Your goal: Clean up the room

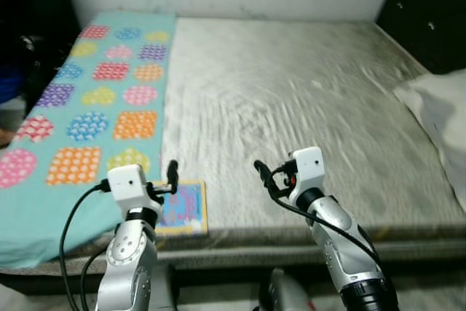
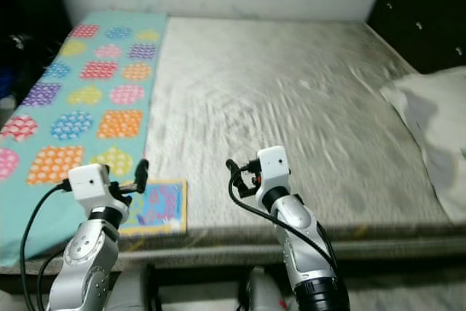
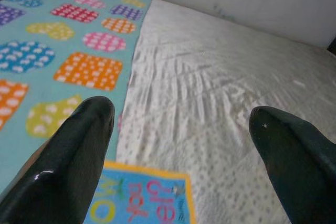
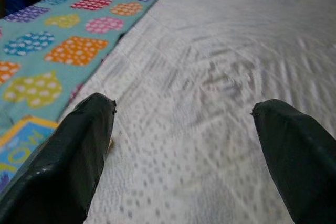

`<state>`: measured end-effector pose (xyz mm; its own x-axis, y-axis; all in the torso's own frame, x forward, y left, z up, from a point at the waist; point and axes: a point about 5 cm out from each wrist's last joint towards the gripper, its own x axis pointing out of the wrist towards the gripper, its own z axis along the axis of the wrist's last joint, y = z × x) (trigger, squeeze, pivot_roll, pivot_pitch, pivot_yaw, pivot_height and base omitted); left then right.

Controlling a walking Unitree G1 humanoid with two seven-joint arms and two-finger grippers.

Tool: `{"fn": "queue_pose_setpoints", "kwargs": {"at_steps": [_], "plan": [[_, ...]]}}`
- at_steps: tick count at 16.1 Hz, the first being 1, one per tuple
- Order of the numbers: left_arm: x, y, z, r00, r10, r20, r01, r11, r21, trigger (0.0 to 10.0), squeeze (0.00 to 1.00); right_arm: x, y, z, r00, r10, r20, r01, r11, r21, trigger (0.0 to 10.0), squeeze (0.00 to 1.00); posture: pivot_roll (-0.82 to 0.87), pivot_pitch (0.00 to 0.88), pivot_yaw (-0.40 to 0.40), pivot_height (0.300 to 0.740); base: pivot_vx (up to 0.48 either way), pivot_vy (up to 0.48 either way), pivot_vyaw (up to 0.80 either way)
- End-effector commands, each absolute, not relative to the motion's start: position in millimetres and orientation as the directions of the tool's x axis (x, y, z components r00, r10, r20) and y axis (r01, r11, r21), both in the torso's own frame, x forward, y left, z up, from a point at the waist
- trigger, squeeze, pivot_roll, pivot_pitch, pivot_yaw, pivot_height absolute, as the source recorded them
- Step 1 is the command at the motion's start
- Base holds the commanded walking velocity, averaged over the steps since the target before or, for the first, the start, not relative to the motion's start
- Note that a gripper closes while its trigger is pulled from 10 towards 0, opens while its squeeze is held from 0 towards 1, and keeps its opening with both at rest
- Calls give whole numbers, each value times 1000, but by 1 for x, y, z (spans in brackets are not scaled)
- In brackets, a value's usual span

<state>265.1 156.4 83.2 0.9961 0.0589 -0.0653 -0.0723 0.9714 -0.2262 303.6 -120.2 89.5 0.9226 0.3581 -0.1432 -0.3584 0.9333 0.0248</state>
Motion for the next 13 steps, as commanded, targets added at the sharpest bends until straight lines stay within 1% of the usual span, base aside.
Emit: {"fn": "queue_pose_setpoints", "kwargs": {"at_steps": [1, 8, 12, 13], "plan": [[267, 157, 86, 996, 72, -55, -83, 972, -221, 10000, 0, 306, -123, 93, 924, 358, -136, -358, 934, 24, 10000, 0, -103, 100, -38, 610, 0, 0, 0], [264, 165, 89, 991, 126, -53, -134, 972, -195, 10000, 0, 305, -122, 93, 910, 393, -136, -392, 919, 34, 10000, 0, -97, 112, -52, 610, 0, 0, 0], [240, 207, 88, 967, 243, -70, -252, 954, -163, 10000, 0, 301, -111, 92, 865, 479, -149, -478, 877, 46, 10000, 0, -72, 133, -84, 610, 0, 0, 0], [235, 210, 87, 962, 260, -82, -270, 949, -165, 10000, 0, 302, -109, 91, 859, 489, -154, -488, 872, 48, 10000, 0, -68, 135, -88, 601, 0, 0, 0]]}}
